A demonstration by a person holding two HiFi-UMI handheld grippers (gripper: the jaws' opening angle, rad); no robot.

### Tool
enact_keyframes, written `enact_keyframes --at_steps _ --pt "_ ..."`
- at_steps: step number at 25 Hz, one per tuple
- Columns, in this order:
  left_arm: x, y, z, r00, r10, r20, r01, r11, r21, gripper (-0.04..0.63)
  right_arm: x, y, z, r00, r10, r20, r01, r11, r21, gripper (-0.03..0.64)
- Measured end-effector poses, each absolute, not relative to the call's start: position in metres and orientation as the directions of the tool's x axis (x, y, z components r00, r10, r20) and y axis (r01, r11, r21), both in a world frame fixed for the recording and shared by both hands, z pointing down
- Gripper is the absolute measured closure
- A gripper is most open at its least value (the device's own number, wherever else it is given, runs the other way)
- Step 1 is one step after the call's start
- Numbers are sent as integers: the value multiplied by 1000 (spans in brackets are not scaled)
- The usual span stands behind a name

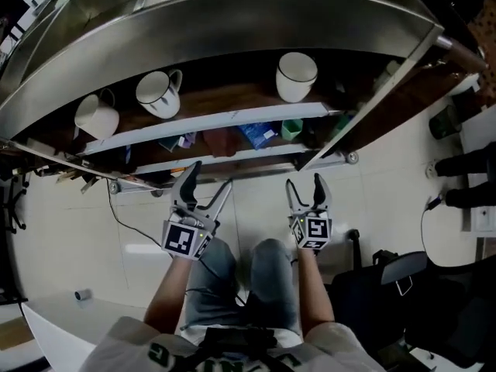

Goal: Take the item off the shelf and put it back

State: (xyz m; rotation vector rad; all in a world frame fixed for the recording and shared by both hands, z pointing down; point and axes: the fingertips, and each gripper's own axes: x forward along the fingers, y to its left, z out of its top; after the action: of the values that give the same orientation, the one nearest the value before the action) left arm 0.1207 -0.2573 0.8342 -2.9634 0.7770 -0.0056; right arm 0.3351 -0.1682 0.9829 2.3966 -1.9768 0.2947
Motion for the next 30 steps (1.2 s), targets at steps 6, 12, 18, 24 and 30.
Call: enact_keyframes --at_steps 6,12,18,24,30 --pt "104 -262 879 847 -531 -35 -532 -844 -70 296 357 -244 1029 196 -972 133 -974 -208 -90 253" --pt "74 -263 882 815 -579 -20 -579 -814 -44 296 389 -314 1048 262 -948 179 -958 -278 -71 224" --pt "46 -264 876 782 -623 -3 -622 -782 -38 296 405 -338 1033 297 -937 186 -947 -314 -70 295" --pt "41 -255 830 784 -618 60 -621 -783 30 296 376 -291 968 298 -937 183 -944 -317 -87 296" --pt "39 -232 730 806 -588 72 -591 -806 39 296 329 -220 860 271 -934 231 -953 -294 -72 295"
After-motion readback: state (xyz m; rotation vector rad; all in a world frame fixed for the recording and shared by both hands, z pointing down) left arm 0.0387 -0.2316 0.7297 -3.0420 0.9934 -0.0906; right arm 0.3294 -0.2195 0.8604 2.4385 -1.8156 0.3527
